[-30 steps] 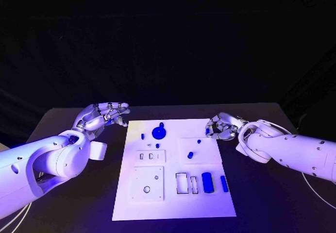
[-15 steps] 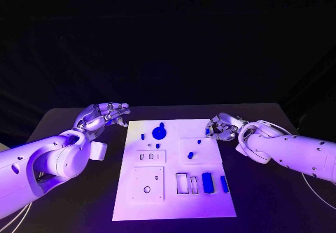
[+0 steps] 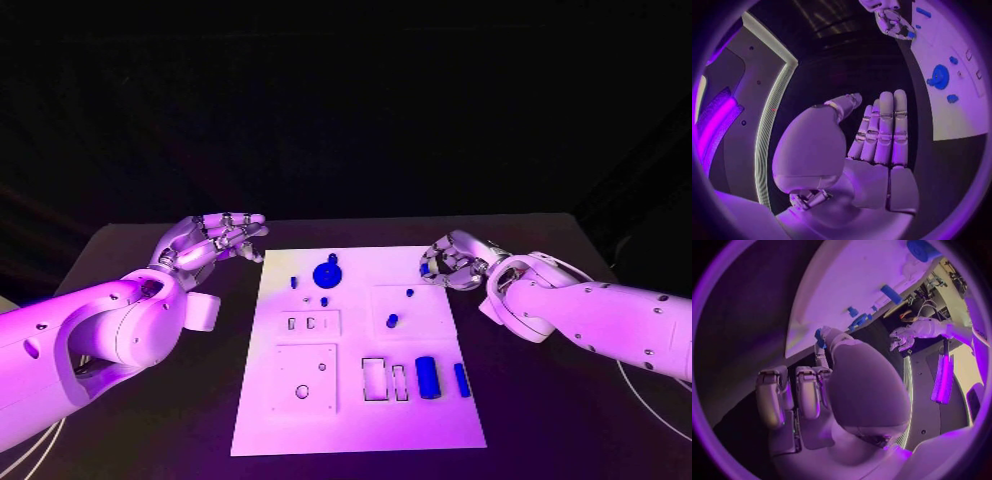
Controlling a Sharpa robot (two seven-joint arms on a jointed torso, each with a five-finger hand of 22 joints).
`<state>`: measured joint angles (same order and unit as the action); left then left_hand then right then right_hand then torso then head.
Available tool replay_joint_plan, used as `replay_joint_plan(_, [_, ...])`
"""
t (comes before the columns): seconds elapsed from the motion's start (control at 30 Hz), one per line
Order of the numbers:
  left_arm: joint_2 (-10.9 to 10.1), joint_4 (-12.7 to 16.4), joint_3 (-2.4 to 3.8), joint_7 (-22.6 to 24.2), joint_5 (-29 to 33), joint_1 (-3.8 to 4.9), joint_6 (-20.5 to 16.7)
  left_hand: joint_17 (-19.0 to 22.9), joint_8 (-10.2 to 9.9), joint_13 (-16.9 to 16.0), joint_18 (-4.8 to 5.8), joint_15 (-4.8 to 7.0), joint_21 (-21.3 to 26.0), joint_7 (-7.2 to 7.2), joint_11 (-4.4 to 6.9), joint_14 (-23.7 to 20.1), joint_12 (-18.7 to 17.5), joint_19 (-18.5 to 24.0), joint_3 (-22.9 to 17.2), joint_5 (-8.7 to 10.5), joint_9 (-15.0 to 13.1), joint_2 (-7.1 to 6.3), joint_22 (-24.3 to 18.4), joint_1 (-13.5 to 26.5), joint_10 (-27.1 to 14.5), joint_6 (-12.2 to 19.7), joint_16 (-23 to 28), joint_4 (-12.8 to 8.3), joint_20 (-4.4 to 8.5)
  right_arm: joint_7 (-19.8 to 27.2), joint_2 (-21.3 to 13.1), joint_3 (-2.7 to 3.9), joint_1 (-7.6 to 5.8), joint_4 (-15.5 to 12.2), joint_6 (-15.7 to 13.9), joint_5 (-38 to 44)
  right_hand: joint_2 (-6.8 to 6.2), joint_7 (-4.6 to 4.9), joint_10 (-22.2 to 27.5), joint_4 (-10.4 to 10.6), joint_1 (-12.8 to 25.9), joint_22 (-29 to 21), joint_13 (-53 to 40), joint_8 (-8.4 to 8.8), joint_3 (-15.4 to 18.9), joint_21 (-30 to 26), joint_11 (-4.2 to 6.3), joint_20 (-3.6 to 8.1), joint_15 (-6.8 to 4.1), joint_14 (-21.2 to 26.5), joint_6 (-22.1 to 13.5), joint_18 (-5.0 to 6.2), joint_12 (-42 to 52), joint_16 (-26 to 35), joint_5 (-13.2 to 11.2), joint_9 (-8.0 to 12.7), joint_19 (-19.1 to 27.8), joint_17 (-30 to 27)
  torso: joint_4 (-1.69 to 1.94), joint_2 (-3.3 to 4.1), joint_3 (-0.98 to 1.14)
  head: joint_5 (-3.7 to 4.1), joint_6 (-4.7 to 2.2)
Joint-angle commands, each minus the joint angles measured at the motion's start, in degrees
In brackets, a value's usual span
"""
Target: Assemble the parts on the task board
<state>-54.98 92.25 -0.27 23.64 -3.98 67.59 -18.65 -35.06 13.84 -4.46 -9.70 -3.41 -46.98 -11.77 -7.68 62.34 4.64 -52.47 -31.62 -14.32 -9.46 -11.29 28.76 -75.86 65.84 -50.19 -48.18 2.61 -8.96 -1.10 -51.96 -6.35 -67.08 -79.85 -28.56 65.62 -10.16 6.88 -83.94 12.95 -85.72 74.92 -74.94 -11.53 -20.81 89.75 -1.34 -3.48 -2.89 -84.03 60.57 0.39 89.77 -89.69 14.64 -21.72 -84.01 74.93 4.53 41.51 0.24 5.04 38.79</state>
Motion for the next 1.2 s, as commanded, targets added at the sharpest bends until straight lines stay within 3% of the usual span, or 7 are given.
replay_joint_plan(0.03, [0.1, 0.0, 0.04, 0.1, -0.2, 0.04, 1.1, 0.1, 0.4, -0.1, -0.68, -0.04, -0.3, -0.33, -0.17, -0.5, -0.1, 0.4, -0.3, 0.37, -0.1, 0.26, 0.0, -0.1, 0.2, -0.2, -0.2, 0.0, 0.07, -5.8, -0.2, 0.06, -0.4, -2.0, -2.3, -2.5, 0.27, -1.49, -6.1, -0.1, 0.4, 15.1, -15.1, -1.85, -0.6, 0.3, 0.29, 0.36, -0.19, -6.0, 1.3, -0.39, 0.2, -0.3, 0.4, -2.1, -6.0, 15.1, 0.05, -0.08, -0.11, 0.07, 0.04])
replay_joint_plan(0.3, [0.2, 0.0, 0.03, -0.2, -0.2, 0.05, 1.2, 0.2, 0.4, -0.1, -0.7, -0.01, -0.7, -0.29, -0.13, -0.5, -0.1, 0.6, -0.4, 0.37, -0.1, 0.34, 0.3, -0.4, 0.2, -0.2, -0.3, -0.3, 0.09, -14.9, 1.0, 0.1, -2.14, -8.4, -1.2, -1.8, 0.18, -1.23, -6.1, -0.1, 1.1, 15.1, -15.1, -1.93, -1.0, 0.3, 0.13, 0.2, 0.13, -6.0, 0.7, -0.39, 0.2, -0.3, 0.3, -2.2, -6.0, 15.1, 0.03, -0.38, -0.36, -0.21, 0.29])
replay_joint_plan(0.5, [0.5, -0.1, 0.02, -0.6, -0.2, 0.05, 1.4, 0.2, 0.4, -0.1, -0.71, 0.01, -0.9, -0.29, -0.13, -0.6, -0.1, 0.7, -0.5, 0.36, -0.1, 0.4, 0.4, -0.5, 0.3, -0.3, -0.3, -0.4, 0.1, -20.0, 4.4, 0.08, -2.62, -12.1, -1.3, 0.7, 0.35, -1.15, -6.1, 0.0, 1.5, 15.1, -15.1, -2.05, -1.3, 0.3, 0.05, 0.06, 0.3, -6.0, 0.5, -0.39, 0.2, -0.3, 0.4, -2.3, -6.0, 15.1, 0.13, -0.59, -0.59, -0.67, 0.64])
replay_joint_plan(0.73, [1.0, -0.2, -0.01, -0.9, -0.2, 0.06, 1.5, 0.2, 0.4, -0.1, -0.71, 0.0, -0.9, -0.29, -0.14, -0.6, -0.1, 0.7, -0.5, 0.36, -0.1, 0.41, 0.5, -0.5, 0.3, -0.3, -0.3, -0.4, 0.1, -23.9, 10.4, -0.33, -2.34, -12.9, -1.1, 5.3, 0.35, -1.14, -6.1, -0.1, 1.7, 15.1, -15.1, -2.22, -1.6, 0.3, 0.03, -0.03, 0.36, -6.0, 0.4, -0.39, 0.2, -0.3, 0.9, -2.4, -6.0, 15.1, 0.23, -0.77, -0.89, -0.9, 0.84])
replay_joint_plan(0.9, [1.1, -0.1, -0.01, -1.1, -0.5, 0.06, 1.5, 0.2, 0.4, -0.1, -0.7, -0.01, -1.0, -0.3, -0.15, -0.5, -0.1, 0.7, -0.5, 0.37, -0.1, 0.43, 0.5, -0.5, 0.3, -0.3, -0.3, -0.4, 0.1, -25.2, 13.2, -0.6, -1.39, -12.7, -1.0, 8.1, 0.09, -1.11, -6.1, -0.4, 1.7, 15.1, -15.1, -2.27, -1.7, 0.3, 0.02, -0.07, 0.4, -6.0, 0.2, -0.39, 0.2, -0.3, 1.0, -2.5, -6.0, 15.1, 0.28, -0.7, -0.95, -1.23, 1.04])
replay_joint_plan(1.2, [1.1, 0.0, -0.01, -1.3, -0.7, 0.06, 1.7, 0.2, 0.4, -0.1, -0.7, -0.01, -1.0, -0.3, -0.15, -0.5, -0.1, 0.7, -0.5, 0.37, -0.1, 0.43, 0.5, -0.5, 0.3, -0.3, -0.3, -0.4, 0.1, -26.8, 16.9, -0.93, 0.27, -12.4, -0.9, 12.4, -0.06, -1.06, -6.1, -0.4, 1.9, 15.1, -15.1, -2.31, -1.7, 0.3, -0.02, -0.09, 0.42, -6.0, 0.1, -0.39, 0.2, -0.3, 0.9, -2.5, -6.0, 15.1, 0.23, -0.73, -0.81, -1.83, 1.73])
